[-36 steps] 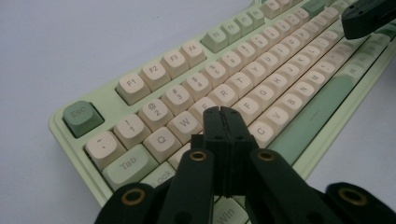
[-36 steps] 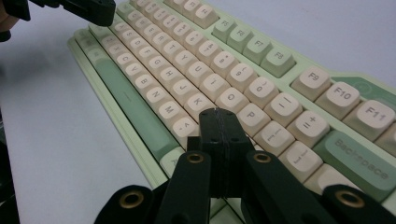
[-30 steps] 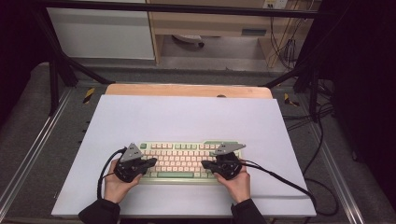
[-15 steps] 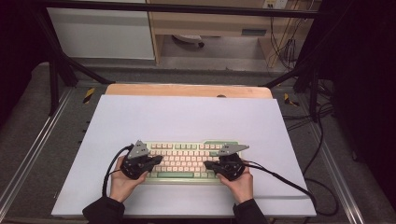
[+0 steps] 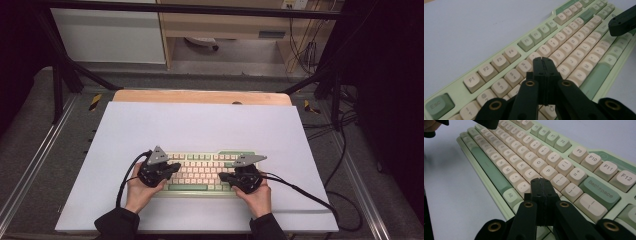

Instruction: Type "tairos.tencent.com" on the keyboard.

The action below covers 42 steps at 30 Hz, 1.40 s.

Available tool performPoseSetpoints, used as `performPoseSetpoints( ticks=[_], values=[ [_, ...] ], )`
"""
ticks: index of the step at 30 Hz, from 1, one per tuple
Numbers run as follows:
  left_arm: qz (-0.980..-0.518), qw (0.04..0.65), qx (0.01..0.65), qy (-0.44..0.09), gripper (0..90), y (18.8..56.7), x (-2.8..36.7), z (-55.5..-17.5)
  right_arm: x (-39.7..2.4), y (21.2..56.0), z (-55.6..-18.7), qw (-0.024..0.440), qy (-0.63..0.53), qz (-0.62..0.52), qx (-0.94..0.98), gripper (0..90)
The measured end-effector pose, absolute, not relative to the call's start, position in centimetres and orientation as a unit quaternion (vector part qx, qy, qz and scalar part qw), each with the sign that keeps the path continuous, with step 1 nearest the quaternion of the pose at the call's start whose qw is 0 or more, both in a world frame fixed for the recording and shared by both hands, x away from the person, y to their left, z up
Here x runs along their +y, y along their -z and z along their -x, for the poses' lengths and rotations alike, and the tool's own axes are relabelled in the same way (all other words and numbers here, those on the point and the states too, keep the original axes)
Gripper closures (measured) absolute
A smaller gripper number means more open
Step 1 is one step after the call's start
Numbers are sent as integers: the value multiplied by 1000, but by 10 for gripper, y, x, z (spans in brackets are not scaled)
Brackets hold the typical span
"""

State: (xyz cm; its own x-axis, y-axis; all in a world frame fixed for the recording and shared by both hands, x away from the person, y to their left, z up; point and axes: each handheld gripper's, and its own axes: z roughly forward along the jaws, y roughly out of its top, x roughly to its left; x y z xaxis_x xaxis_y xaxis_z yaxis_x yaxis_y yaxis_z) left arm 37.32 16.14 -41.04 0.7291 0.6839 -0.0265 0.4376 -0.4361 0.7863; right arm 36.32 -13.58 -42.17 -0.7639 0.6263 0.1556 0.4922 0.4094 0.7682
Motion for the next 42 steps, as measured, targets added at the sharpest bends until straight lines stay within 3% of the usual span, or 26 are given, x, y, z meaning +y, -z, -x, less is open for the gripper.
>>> performPoseSetpoints(
  ticks=[11, 42],
  values=[
    [-839, 404, 333, -145, 897, 420, 145, -380, -135, 422, -363, 78, -429, -336, 835, 900],
    [-840, 402, 334, -144, 897, 427, 149, -380, -136, 420, -362, 82, -433, -334, 833, 900]
  ],
)
